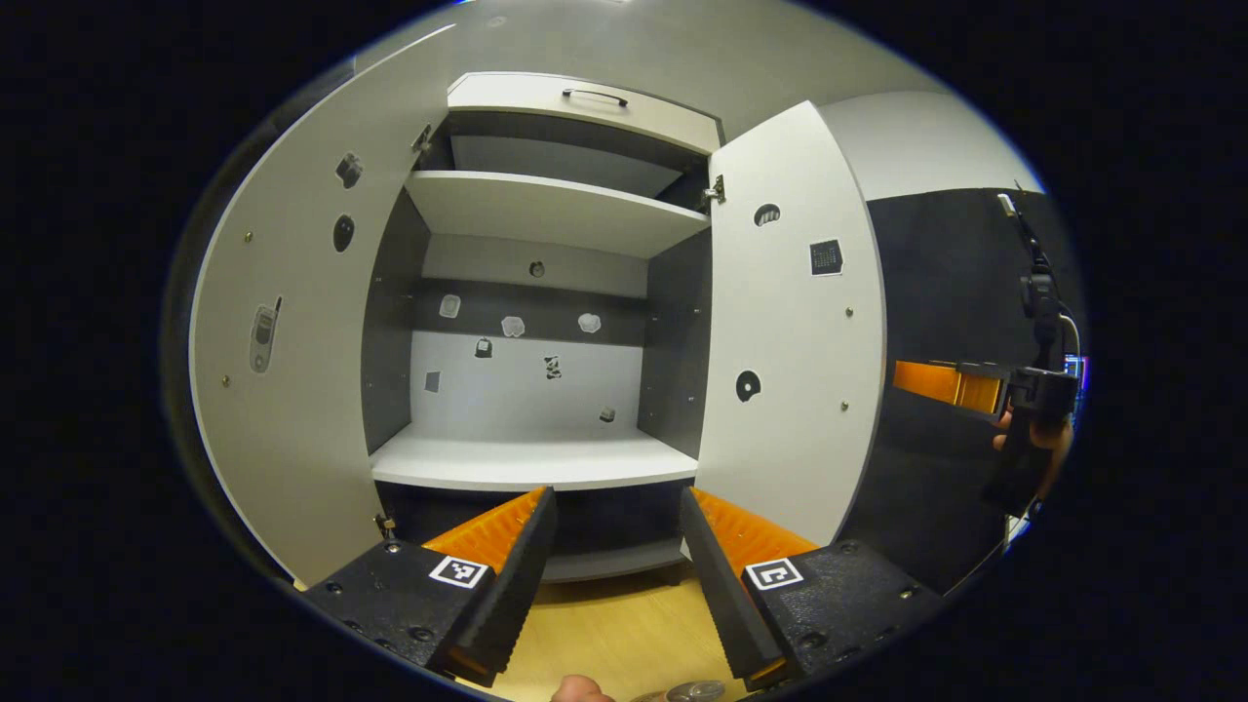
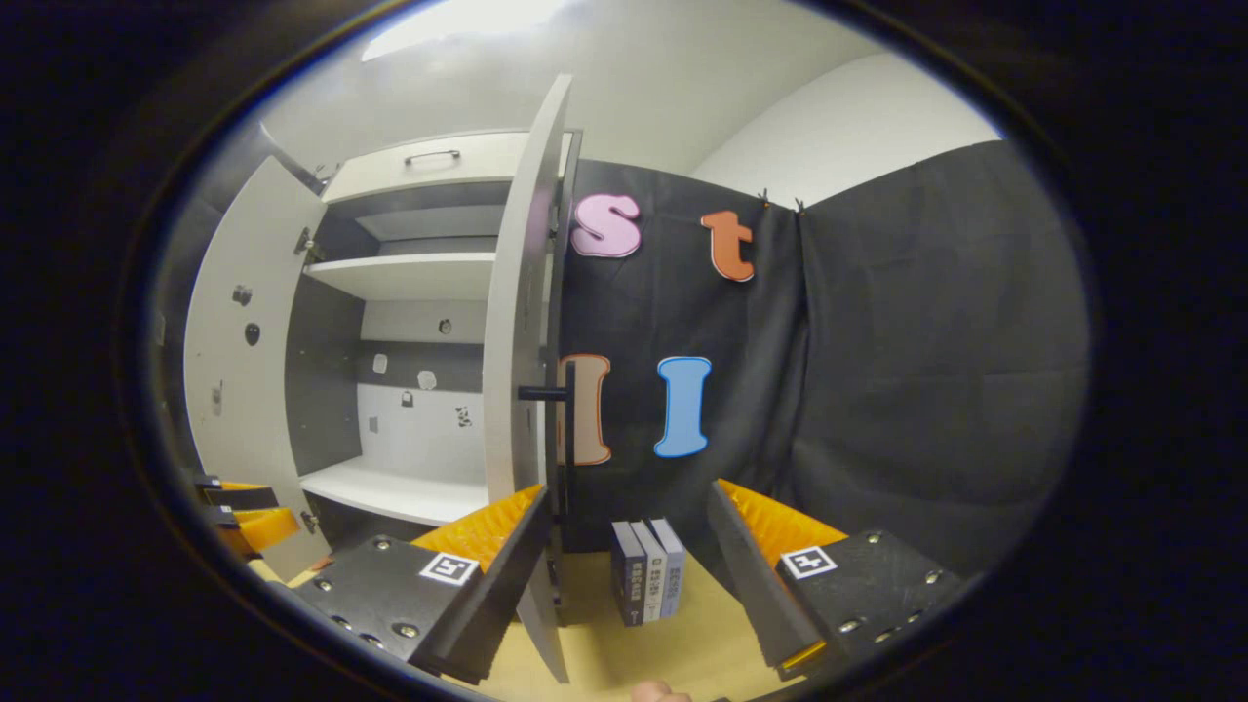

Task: Grasp the bottle in the cabinet with the left hand and place it on the coaster, then close the right door with the right hand and the left door with the left hand.

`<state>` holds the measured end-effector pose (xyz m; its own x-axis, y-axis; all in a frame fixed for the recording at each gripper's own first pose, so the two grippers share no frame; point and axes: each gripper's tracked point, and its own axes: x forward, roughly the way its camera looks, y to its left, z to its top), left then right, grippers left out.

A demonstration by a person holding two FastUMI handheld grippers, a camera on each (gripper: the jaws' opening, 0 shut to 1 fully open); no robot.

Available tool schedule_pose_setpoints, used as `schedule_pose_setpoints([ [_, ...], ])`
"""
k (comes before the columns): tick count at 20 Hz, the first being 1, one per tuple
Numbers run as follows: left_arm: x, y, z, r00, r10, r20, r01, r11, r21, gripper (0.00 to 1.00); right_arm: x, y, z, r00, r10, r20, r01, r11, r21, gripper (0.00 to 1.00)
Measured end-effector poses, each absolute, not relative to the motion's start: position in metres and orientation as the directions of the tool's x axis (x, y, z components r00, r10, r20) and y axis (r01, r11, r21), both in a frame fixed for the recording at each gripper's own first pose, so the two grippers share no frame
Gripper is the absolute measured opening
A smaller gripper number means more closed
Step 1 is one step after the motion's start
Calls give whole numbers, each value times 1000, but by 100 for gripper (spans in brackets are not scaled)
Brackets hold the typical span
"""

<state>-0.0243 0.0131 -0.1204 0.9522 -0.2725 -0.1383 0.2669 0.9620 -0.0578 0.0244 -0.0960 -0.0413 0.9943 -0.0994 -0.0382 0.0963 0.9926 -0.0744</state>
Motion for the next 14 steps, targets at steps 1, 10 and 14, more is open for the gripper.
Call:
schedule_pose_setpoints([
  [1,-25,15,-122,952,-271,-142,264,962,-66,81,25,-94,-42,995,-97,-39,93,993,-78,94],
  [10,-23,25,-135,954,-244,-175,232,969,-85,81,35,-86,-46,995,-80,-52,75,994,-80,97],
  [14,-20,25,-138,953,-243,-180,231,969,-88,81,36,-78,-46,997,-44,-61,39,996,-84,96],
])
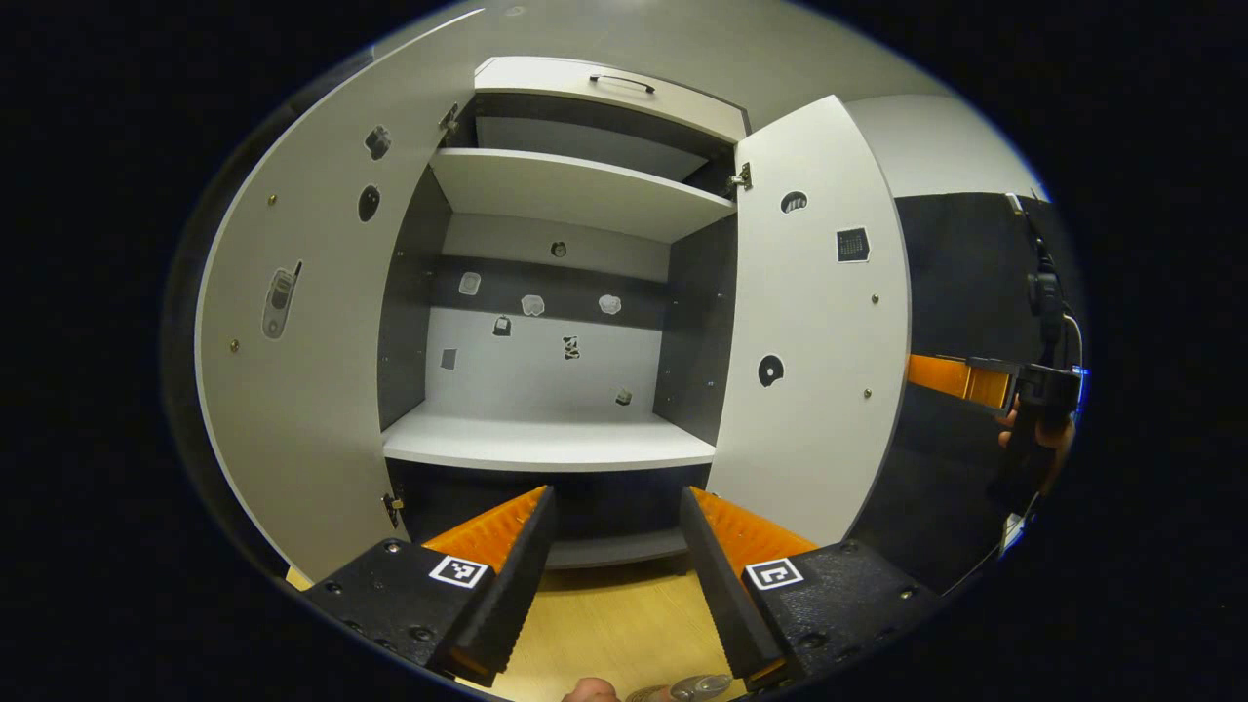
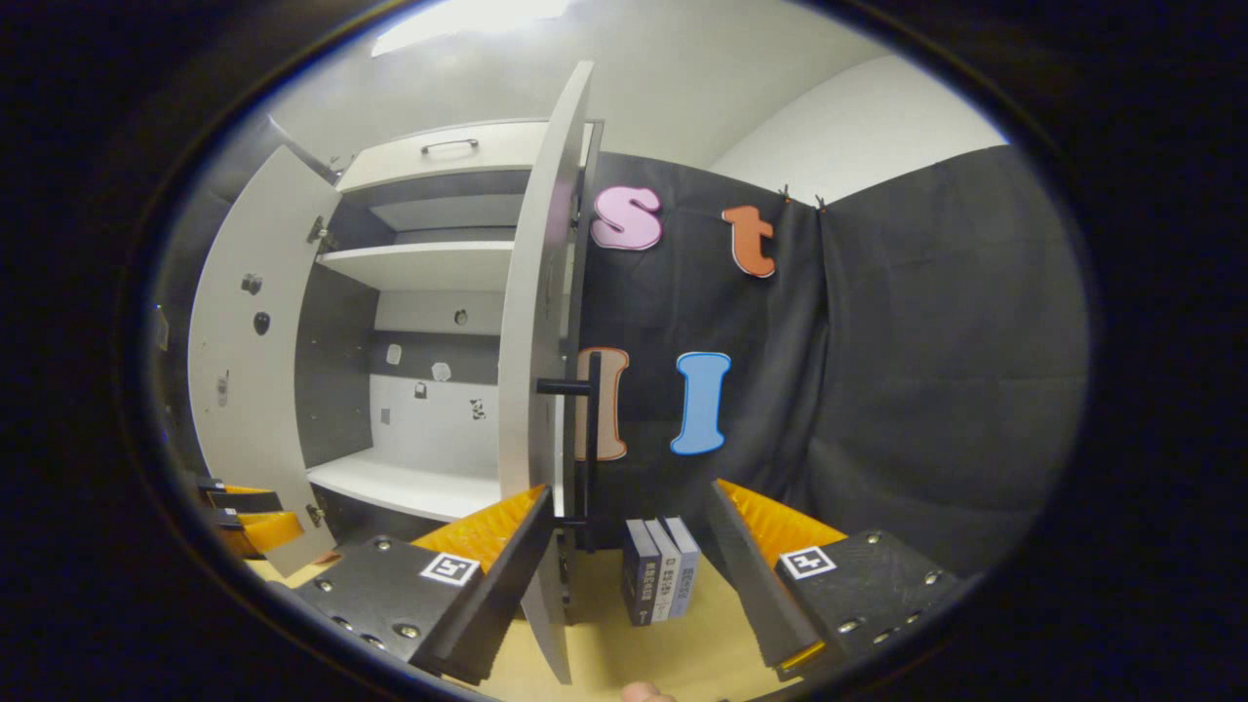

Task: Grasp the bottle in the cabinet with the left hand and place it on the coaster, then close the right door with the right hand and the left door with the left hand.

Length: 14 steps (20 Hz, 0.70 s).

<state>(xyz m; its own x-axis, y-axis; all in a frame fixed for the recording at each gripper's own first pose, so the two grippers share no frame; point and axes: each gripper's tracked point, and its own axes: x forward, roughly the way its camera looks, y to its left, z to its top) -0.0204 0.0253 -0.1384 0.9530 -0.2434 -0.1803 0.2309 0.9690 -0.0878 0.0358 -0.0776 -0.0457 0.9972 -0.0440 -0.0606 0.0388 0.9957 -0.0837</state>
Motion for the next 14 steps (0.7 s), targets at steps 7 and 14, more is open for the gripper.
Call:
schedule_pose_setpoints([
  [7,-17,17,-139,948,-264,-178,249,963,-103,81,35,-59,-47,997,5,-72,-11,997,-74,93],
  [14,-23,19,-144,948,-254,-191,240,966,-92,81,37,-41,-49,996,52,-78,-57,997,-60,96],
])
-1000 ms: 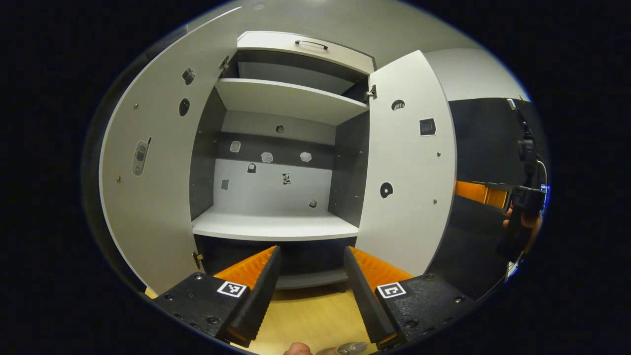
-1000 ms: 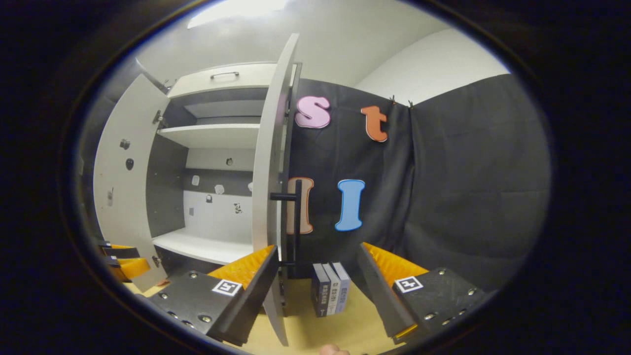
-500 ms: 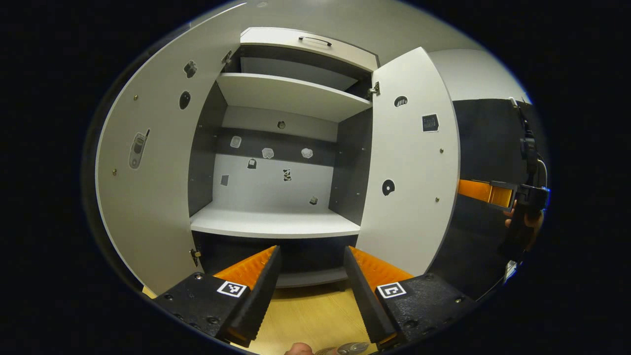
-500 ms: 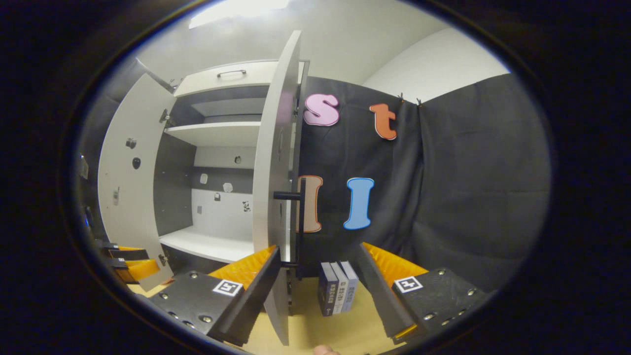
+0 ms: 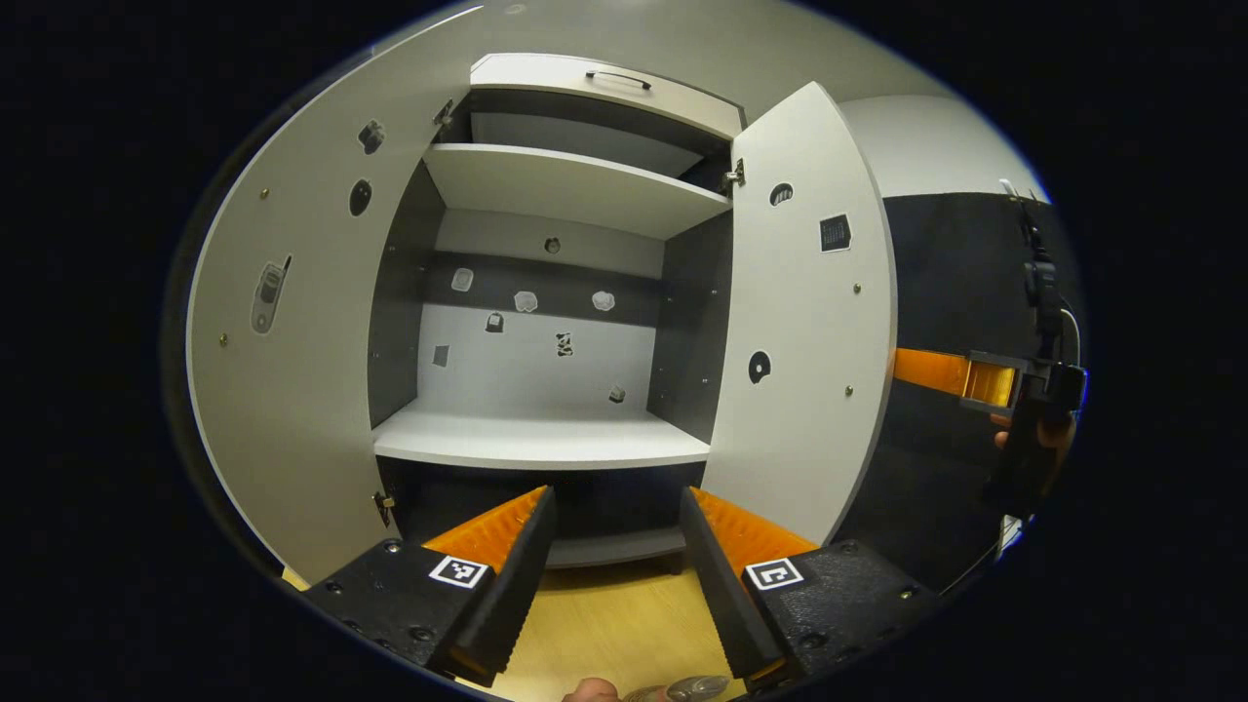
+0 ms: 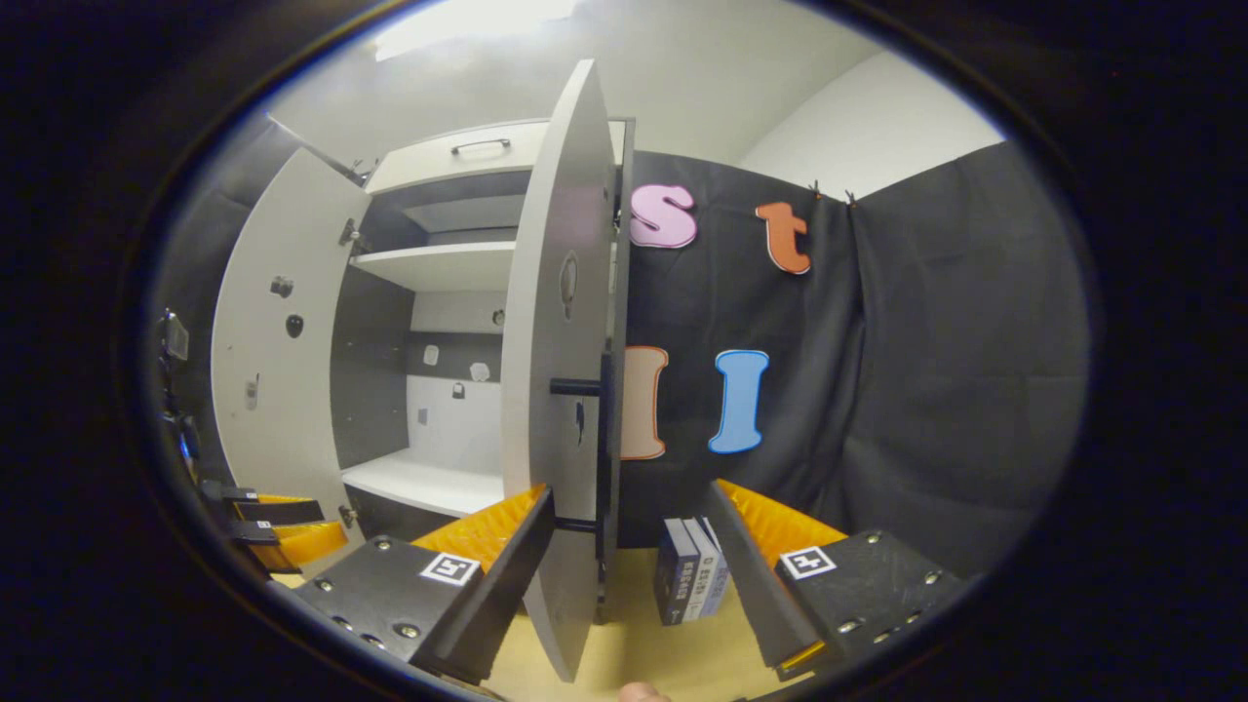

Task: Grasp the bottle in the cabinet with the left hand and place it on the coaster, then close the right door with the right hand and the left door with the left hand.

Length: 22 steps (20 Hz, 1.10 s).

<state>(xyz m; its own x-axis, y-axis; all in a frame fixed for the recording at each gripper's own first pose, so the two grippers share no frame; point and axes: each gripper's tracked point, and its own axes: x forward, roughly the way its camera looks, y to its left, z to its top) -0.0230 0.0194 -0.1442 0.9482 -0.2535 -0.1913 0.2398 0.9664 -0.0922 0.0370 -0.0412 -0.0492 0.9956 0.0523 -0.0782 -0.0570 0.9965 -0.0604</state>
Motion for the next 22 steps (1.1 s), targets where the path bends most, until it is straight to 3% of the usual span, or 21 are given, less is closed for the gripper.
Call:
schedule_pose_setpoints([
  [1,-24,20,-145,949,-250,-194,235,967,-95,81,37,-38,-49,995,59,-80,-64,996,-57,93],
  [2,-24,22,-146,949,-246,-197,231,968,-97,81,37,-37,-50,994,66,-82,-71,996,-54,96],
  [3,-24,22,-145,950,-242,-197,227,969,-99,81,38,-33,-50,994,74,-82,-79,996,-52,93],
  [4,-25,23,-145,951,-241,-196,225,969,-100,81,38,-29,-49,993,83,-83,-87,995,-50,96],
  [19,-33,26,-148,954,-219,-205,206,975,-82,81,45,13,-55,983,155,-97,-158,987,-19,96],
  [20,-34,26,-149,954,-216,-207,204,976,-81,81,46,17,-56,982,161,-98,-163,986,-17,93],
  [22,-36,28,-150,954,-212,-211,199,977,-80,81,47,24,-59,979,175,-106,-178,984,-14,96],
])
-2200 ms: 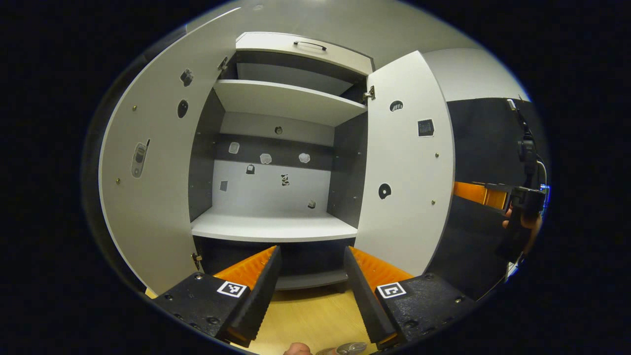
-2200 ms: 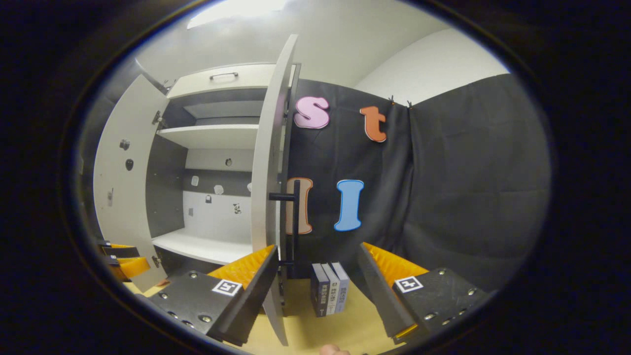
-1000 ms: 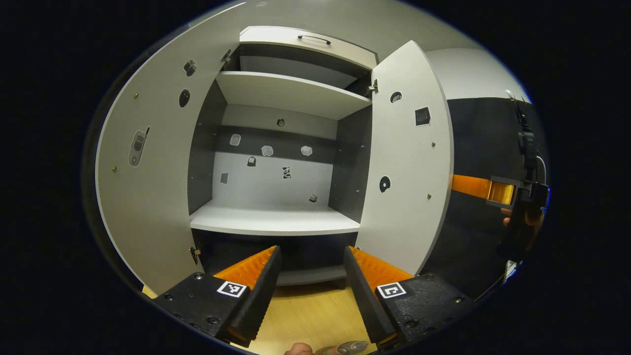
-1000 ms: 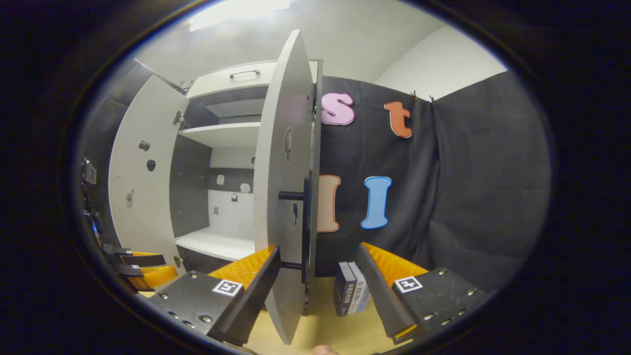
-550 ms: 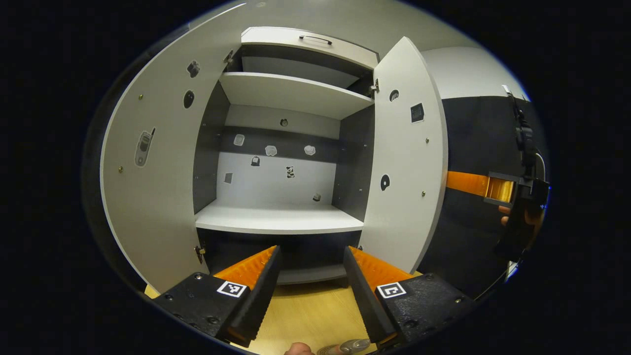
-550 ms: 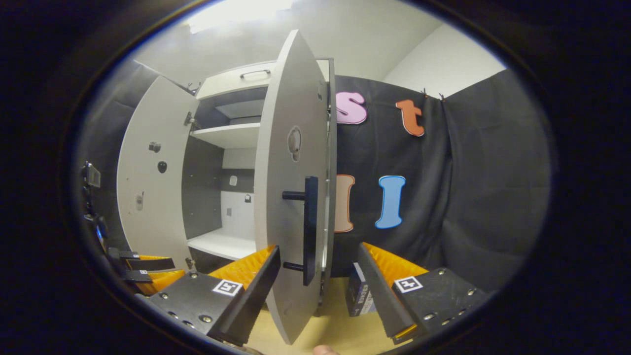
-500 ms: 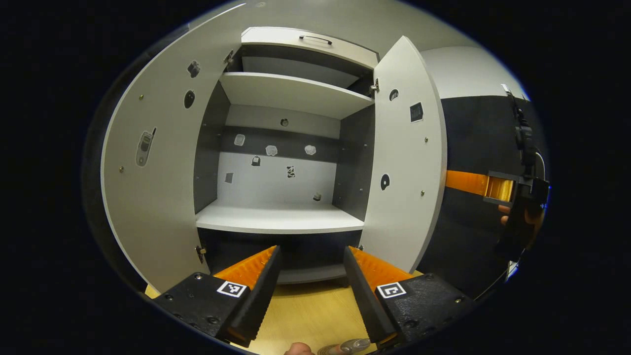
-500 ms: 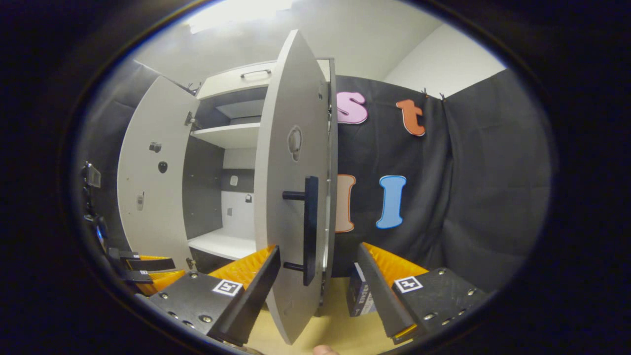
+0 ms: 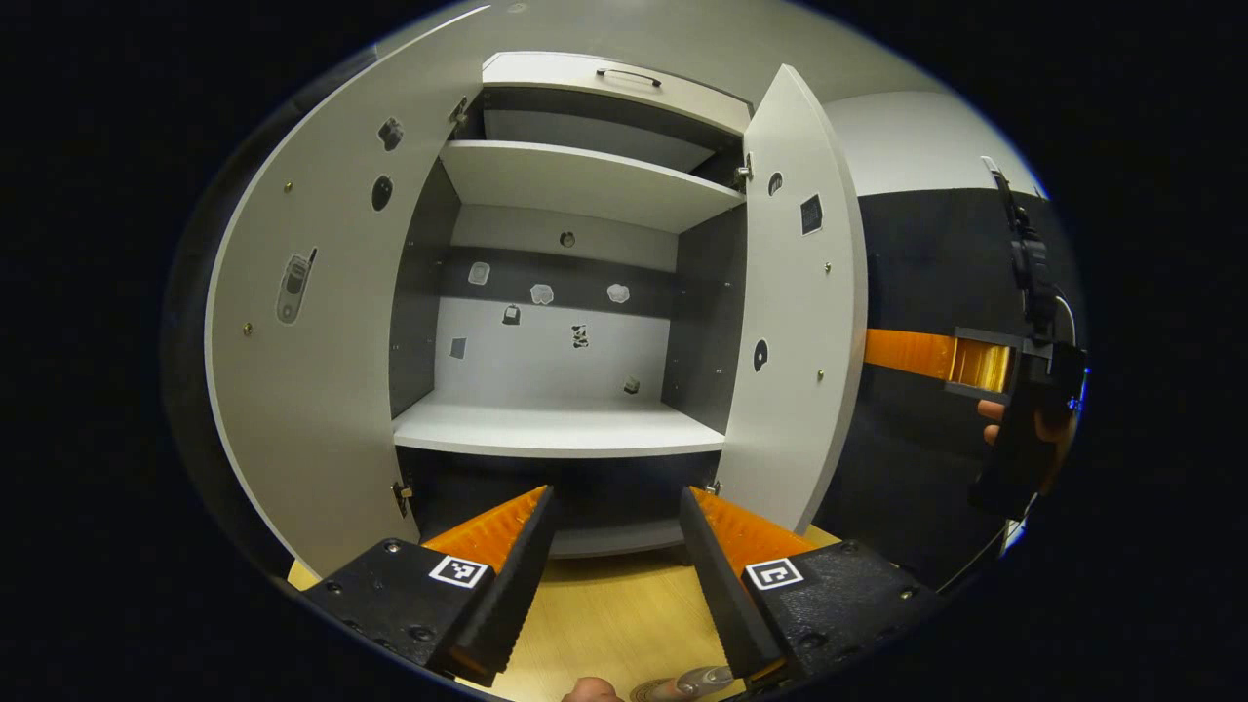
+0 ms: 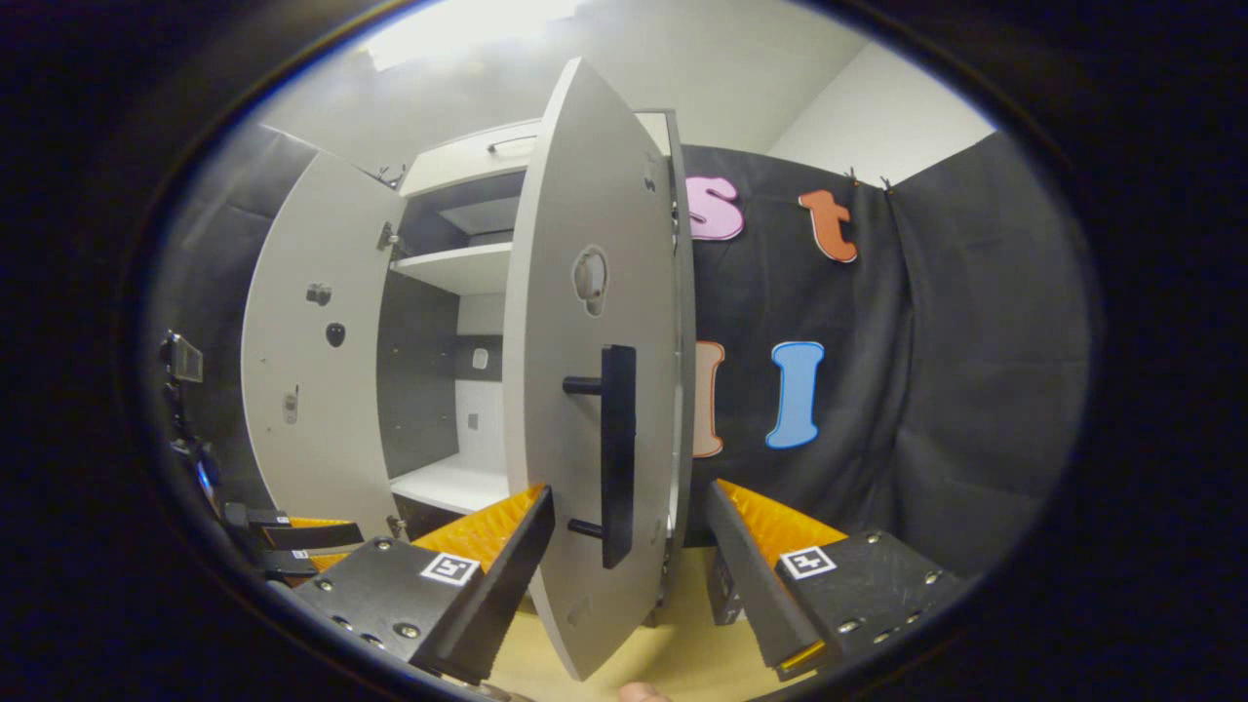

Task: Grasp the bottle in the cabinet with the left hand and place it on the coaster, then close the right door with the right hand and the left door with the left hand.

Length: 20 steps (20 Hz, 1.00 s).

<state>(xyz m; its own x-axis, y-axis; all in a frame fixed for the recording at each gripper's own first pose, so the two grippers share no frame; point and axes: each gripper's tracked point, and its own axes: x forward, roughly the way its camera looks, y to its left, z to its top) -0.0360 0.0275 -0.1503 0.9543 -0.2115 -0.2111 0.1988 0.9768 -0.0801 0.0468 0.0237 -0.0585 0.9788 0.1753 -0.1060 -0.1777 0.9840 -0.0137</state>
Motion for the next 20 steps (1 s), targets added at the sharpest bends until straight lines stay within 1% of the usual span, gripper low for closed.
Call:
schedule_pose_setpoints([
  [1,-37,29,-151,955,-207,-214,194,978,-79,81,48,29,-60,977,184,-111,-187,982,-14,93],
  [4,-37,36,-153,957,-191,-219,178,981,-77,81,49,40,-66,971,201,-125,-205,979,-19,93],
  [5,-36,39,-153,958,-185,-219,172,982,-76,81,50,43,-66,970,207,-126,-211,977,-18,96],
  [7,-35,45,-153,960,-173,-219,160,984,-76,81,53,50,-68,967,222,-127,-226,974,-13,96],
  [8,-36,47,-153,961,-167,-220,153,985,-76,81,54,53,-68,964,231,-128,-234,972,-9,93],
  [9,-36,49,-154,962,-160,-222,147,986,-75,81,55,56,-69,963,237,-130,-239,971,-6,93],
  [10,-36,52,-154,962,-155,-224,142,987,-74,81,56,59,-69,962,241,-131,-244,970,-3,96],
  [13,-36,57,-155,964,-141,-226,129,989,-69,81,58,70,-73,954,267,-137,-269,963,-1,96],
  [14,-36,59,-155,964,-137,-226,125,990,-66,81,58,74,-73,951,276,-141,-279,960,0,93],
  [15,-37,60,-154,965,-133,-225,121,991,-64,81,59,80,-74,947,287,-144,-290,957,1,96],
  [20,-39,70,-156,967,-111,-229,99,993,-61,81,57,105,-75,928,340,-152,-344,939,0,96],
])
